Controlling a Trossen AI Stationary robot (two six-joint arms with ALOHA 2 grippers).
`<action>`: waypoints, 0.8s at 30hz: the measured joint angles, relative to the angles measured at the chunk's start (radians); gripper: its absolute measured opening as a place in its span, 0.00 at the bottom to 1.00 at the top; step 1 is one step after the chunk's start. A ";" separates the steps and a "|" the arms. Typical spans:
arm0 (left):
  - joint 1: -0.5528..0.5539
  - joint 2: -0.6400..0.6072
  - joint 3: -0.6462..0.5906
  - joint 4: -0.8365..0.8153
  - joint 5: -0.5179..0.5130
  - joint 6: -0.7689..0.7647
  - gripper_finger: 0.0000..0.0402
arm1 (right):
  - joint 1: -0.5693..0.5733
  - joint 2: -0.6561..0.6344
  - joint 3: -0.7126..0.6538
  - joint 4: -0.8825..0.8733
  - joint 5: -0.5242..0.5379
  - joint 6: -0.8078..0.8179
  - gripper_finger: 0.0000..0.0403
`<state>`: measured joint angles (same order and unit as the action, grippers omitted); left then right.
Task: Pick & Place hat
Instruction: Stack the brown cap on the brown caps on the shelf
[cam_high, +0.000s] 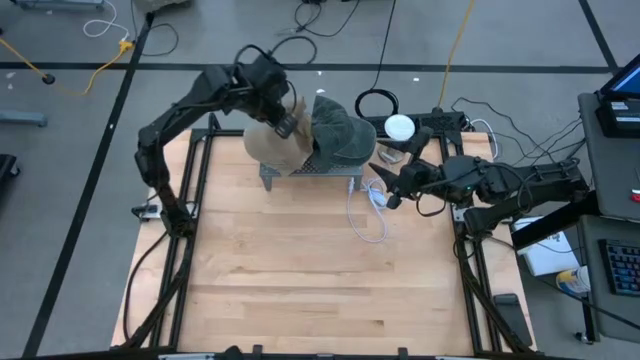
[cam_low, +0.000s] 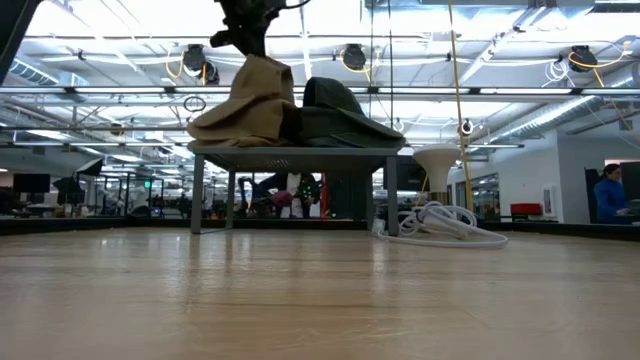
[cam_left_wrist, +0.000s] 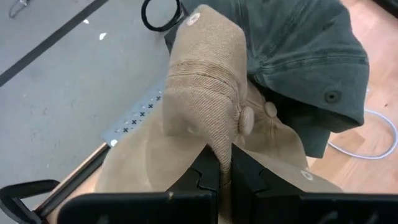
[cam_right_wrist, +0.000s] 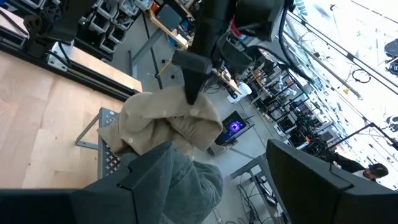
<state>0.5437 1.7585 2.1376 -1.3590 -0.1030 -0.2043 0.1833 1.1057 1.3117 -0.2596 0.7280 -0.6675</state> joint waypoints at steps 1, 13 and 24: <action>-0.005 0.006 0.000 0.000 -0.003 -0.004 0.02 | 0.001 0.000 0.000 0.000 0.000 0.000 0.62; -0.052 0.091 0.000 0.021 -0.071 -0.005 0.02 | 0.002 0.000 0.000 0.000 0.000 -0.003 0.62; -0.067 0.190 0.000 0.046 -0.136 -0.020 0.02 | 0.002 0.000 0.000 0.000 0.000 -0.005 0.62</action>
<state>0.4770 1.9485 2.1376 -1.3133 -0.2390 -0.2244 0.1852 1.1053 1.3117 -0.2596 0.7280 -0.6723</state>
